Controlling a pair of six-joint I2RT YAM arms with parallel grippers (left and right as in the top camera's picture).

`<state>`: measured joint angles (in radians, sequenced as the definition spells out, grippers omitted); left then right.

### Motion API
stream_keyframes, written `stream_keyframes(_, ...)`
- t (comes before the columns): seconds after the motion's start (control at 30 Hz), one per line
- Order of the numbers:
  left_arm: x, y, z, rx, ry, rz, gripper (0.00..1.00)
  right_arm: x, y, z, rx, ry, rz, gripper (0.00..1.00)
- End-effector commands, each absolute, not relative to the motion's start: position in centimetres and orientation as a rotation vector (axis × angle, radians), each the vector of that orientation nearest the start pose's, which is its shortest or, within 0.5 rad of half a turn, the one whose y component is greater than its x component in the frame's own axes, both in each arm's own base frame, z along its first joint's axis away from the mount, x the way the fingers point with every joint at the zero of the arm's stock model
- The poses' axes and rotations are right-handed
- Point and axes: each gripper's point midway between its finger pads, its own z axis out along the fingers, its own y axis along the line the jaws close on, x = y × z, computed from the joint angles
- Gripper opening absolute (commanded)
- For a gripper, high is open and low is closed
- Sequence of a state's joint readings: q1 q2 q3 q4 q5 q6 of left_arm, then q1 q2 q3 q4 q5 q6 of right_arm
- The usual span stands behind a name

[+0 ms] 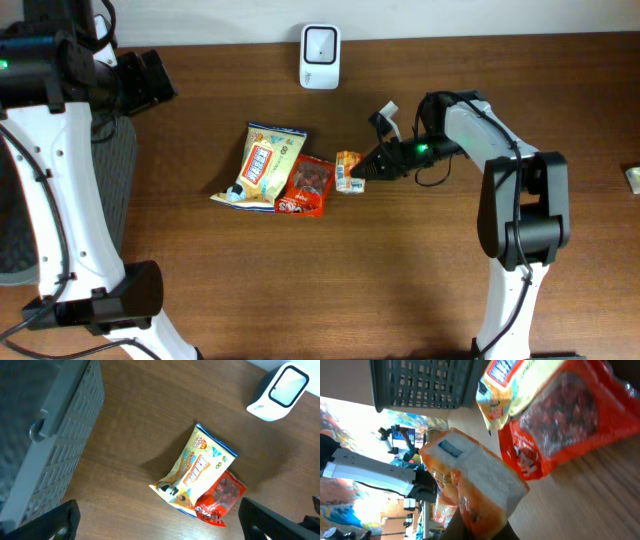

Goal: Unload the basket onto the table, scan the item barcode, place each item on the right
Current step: 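Hold the orange tissue pack over the scanner, then lift away right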

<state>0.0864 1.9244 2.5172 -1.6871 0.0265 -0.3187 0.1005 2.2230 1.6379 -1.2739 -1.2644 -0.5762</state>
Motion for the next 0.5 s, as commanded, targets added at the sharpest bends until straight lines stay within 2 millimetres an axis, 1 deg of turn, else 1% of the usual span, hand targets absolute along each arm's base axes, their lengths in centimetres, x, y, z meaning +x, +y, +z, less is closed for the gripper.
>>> stream_keyframes(0.0, 39.2, 3.3, 33.1, -0.55, 2.605, -0.107, 0.99, 37.8, 20.8, 12.8, -0.526, 2.356, 1.888, 0.04)
stream_keyframes(0.03, 39.2, 3.3, 33.1, -0.55, 2.605, -0.107, 0.99, 39.1, 21.0, 12.9, -0.477, 2.392, 1.863, 0.04)
stream_keyframes(0.07, 39.2, 3.3, 33.1, -0.55, 2.605, -0.107, 0.99, 40.7, 21.0, 12.2, -0.405, 2.5, 1.757, 0.04)
stream_keyframes(0.1, 39.2, 3.3, 33.1, -0.55, 2.605, -0.107, 0.99, 42.6, 20.8, 11.0, -0.298, 2.631, 1.58, 0.04)
stream_keyframes(0.13, 39.2, 3.3, 33.1, -0.55, 2.605, -0.107, 0.99, 45.1, 20.1, 9.8, -0.157, 2.749, 1.304, 0.04)
stream_keyframes(0.17, 39.2, 3.3, 33.1, -0.55, 2.605, -0.107, 0.99, 49.5, 18.9, 10.0, -0.013, 2.75, 0.886, 0.04)
stream_keyframes(0.2, 39.2, 3.3, 33.1, -0.55, 2.605, -0.107, 0.99, 52.6, 18.0, 11.5, 0.05, 2.665, 0.628, 0.04)
stream_keyframes(0.23, 39.2, 3.3, 33.1, -0.55, 2.605, -0.107, 0.99, 54.9, 17.4, 13.1, 0.06, 2.566, 0.458, 0.04)
stream_keyframes(0.27, 39.2, 3.3, 33.1, -0.55, 2.605, -0.107, 0.99, 57.9, 17.1, 16.1, 0.04, 2.39, 0.244, 0.04)
stream_keyframes(0.3, 39.2, 3.3, 33.1, -0.55, 2.605, -0.107, 0.99, 59.9, 18.8, 19.1, -0.083, 2.218, 0.142, 0.04)
stream_keyframes(0.33, 39.2, 3.3, 33.1, -0.55, 2.605, -0.107, 0.99, 61.0, 20.1, 21.2, -0.202, 2.093, 0.028, 0.04)
stream_keyframes(0.37, 39.2, 3.3, 33.1, -0.55, 2.605, -0.107, 0.99, 61.5, 20.7, 22.0, -0.259, 2.026, -0.066, 0.04)
stream_keyframes(0.4, 39.2, 3.3, 33.1, -0.55, 2.605, -0.107, 0.99, 62.2, 21.1, 23.0, -0.314, 1.937, -0.219, 0.04)
stream_keyframes(0.43, 39.2, 3.3, 33.1, -0.55, 2.605, -0.107, 0.99, 62.7, 21.4, 23.5, -0.351, 1.871, -0.342, 0.04)
stream_keyframes(0.47, 39.2, 3.3, 33.1, -0.55, 2.605, -0.107, 0.99, 63.2, 22.1, 22.9, -0.43, 1.824, -0.442, 0.04)
